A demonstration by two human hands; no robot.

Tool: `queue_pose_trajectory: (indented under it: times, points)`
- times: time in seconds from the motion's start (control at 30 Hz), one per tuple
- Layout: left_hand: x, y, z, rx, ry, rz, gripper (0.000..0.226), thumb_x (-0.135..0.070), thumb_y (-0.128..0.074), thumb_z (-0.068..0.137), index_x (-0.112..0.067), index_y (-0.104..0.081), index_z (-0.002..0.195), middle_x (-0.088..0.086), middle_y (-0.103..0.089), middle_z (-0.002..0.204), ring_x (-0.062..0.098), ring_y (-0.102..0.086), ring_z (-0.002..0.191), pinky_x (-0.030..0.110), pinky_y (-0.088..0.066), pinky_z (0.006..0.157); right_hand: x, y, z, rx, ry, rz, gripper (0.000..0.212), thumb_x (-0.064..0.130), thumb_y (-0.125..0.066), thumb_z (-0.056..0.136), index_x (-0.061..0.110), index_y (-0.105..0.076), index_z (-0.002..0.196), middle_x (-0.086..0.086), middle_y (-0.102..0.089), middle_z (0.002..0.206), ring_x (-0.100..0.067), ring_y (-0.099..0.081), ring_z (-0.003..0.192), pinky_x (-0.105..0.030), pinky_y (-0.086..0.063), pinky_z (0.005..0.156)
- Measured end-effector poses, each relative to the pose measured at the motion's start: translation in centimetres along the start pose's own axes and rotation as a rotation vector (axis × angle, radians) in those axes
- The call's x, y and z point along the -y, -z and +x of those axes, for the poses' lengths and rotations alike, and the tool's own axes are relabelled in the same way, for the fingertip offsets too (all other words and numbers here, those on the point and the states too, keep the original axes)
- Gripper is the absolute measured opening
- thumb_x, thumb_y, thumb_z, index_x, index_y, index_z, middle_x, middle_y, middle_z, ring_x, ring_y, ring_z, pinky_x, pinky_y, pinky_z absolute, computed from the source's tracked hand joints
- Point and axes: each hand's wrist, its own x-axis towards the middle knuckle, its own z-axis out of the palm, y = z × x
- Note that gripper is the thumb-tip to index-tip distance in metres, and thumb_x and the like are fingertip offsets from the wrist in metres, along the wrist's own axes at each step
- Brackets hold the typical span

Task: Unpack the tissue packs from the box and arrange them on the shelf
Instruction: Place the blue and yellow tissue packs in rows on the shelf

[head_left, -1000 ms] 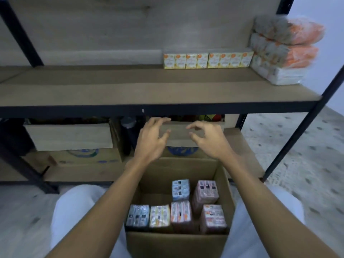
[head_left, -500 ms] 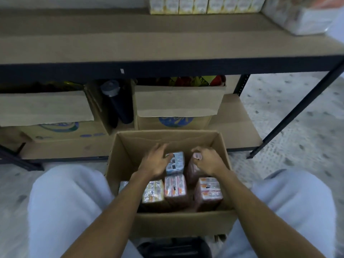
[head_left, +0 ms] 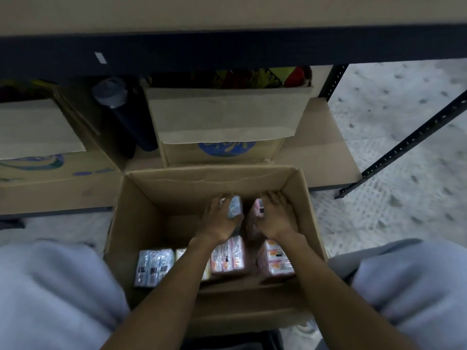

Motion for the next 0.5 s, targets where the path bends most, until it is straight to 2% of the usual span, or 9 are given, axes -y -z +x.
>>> queue_pose_trajectory:
  times: [0.1,0.17,0.3,0.4,0.5]
  points:
    - [-0.2,-0.6,0.3,-0.019,0.082,-0.057,0.082,-0.061,-0.055,0.083,-0.032,-0.016,0.150,0.006,-0.021,0.149,0.033,-0.028,0.136,0.047,-0.030,0.110,0.1,-0.6,-0.1,-0.029,0.012,-0.079,0.058,0.044,-0.056,0.084,0.016,-0.044,0.133,-0.009,-0.046,0.137,-0.030,-0.037,0.128,-0.039,-0.028,0.105]
    - [-0.3,-0.9,0.4,-0.015,0.122,-0.059,0.085,-0.068,-0.056,0.078,-0.034,-0.019,0.147,0.006,-0.023,0.146,0.035,-0.033,0.132,0.048,-0.034,0.106,0.4,-1.2,-0.4,-0.055,0.027,-0.084,0.057,0.042,-0.059,0.081,0.015,-0.048,0.131,-0.011,-0.049,0.134,-0.032,-0.038,0.127,-0.040,-0.027,0.106]
    - [-0.7,-0.6,0.4,-0.030,0.201,-0.063,0.087,-0.081,-0.058,0.062,-0.033,-0.035,0.130,0.002,-0.032,0.132,0.031,-0.041,0.124,0.046,-0.041,0.098,0.8,-1.9,-0.3,-0.057,0.007,-0.060,0.058,0.049,-0.058,0.082,0.020,-0.047,0.131,-0.010,-0.040,0.144,-0.034,-0.022,0.141,-0.045,-0.020,0.113]
    - [-0.7,0.0,0.6,-0.025,0.192,-0.030,0.079,-0.068,-0.069,0.061,-0.030,-0.039,0.123,0.003,-0.037,0.128,0.032,-0.046,0.119,0.044,-0.043,0.093,1.2,-1.9,-0.1,0.025,-0.051,-0.024,0.059,0.051,-0.061,0.081,0.028,-0.041,0.132,-0.010,-0.022,0.152,-0.037,-0.013,0.141,-0.048,-0.028,0.108]
    - [-0.5,0.7,0.8,-0.044,0.158,-0.045,0.063,-0.051,-0.073,0.068,-0.030,-0.045,0.120,0.006,-0.044,0.126,0.032,-0.052,0.114,0.043,-0.045,0.091,1.6,-1.6,0.0,0.035,-0.112,0.034,0.051,0.042,-0.064,0.082,0.029,-0.043,0.126,-0.010,-0.023,0.146,-0.038,-0.025,0.131,-0.051,-0.039,0.097]
